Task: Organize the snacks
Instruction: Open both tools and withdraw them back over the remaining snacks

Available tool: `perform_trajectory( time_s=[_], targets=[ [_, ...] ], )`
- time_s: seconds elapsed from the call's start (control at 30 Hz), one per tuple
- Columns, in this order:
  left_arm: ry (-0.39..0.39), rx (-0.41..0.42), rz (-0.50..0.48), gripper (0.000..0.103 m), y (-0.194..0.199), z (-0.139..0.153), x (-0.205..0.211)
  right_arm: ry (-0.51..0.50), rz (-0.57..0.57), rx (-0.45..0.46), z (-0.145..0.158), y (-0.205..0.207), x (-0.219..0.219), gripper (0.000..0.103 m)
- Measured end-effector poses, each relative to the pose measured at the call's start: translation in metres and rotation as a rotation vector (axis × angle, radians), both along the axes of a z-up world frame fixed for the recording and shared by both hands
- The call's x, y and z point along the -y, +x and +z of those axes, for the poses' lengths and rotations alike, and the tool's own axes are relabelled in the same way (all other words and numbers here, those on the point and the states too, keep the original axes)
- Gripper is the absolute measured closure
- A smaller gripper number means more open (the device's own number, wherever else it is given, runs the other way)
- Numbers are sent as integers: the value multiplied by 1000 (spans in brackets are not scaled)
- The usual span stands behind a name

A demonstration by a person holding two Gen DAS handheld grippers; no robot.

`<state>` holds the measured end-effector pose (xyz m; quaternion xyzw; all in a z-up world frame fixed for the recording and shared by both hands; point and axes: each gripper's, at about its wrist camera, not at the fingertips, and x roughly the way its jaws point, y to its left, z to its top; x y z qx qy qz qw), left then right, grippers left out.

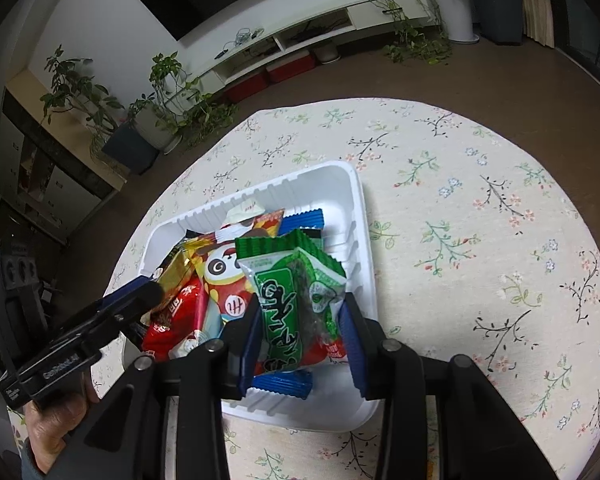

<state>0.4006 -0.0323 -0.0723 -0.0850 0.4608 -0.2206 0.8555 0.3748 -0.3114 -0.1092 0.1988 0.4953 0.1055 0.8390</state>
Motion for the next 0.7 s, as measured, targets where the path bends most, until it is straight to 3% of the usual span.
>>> perform_trajectory(
  time_s=[0.23,0.33,0.7],
  targets=[
    [-38,27,-6,38,-17,15,-5,-58,26,-38,-5,2,-9,61],
    [-55,47,-9,35,-26,26,-8,-91,30,-26,-4,2,-14,56],
    [-83,98,-2,27,-59,56,-25,-95,41,-11,-2,-2,-15,50]
  ],
)
